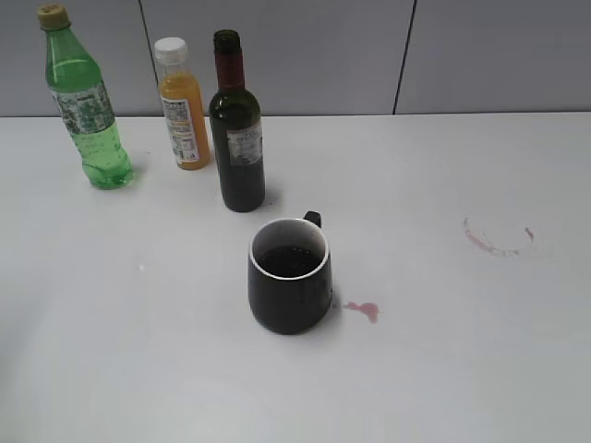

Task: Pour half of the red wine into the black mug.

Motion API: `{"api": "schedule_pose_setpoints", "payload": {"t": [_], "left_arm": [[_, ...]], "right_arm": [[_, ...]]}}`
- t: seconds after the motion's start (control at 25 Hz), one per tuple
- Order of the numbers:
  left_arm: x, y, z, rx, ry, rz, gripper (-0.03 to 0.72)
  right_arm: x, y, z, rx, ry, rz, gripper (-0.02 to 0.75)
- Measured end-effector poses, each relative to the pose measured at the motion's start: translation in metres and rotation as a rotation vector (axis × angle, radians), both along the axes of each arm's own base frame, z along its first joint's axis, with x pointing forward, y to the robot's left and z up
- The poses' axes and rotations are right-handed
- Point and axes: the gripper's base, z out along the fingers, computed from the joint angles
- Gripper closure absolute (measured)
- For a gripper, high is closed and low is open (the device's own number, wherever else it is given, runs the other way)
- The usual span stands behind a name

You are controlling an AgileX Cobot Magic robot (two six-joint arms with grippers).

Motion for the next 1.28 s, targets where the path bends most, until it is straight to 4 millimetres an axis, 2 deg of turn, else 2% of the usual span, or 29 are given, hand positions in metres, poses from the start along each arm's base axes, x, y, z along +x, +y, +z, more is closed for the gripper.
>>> {"api": "schedule_pose_setpoints", "payload": {"t": [0.28,0.44,0.72,1.0,1.28], "left_arm": [[-0.057,-0.004,-0.006,-0.243,0.011,-0.012,0.097],[-0.098,-0.013,-0.022,-0.266,-0.003,-0.028,0.097],[-0.164,-0.028,-0.037,-0.262,-0.14,-0.056,0.097],[-0.202,-0.036,-0.05,-0.315,-0.248,-0.03,0.097],[-0.224,-0.041,-0.061,-0.312,-0.37,-0.038,0.097]], "right_arm": [[0.0,0.0,0.0,0.0,0.0,0.0,0.165],[0.0,0.0,0.0,0.0,0.0,0.0,0.165],[0.0,0.0,0.0,0.0,0.0,0.0,0.165],[0.0,0.0,0.0,0.0,0.0,0.0,0.165],[0.0,0.0,0.0,0.0,0.0,0.0,0.165]]}}
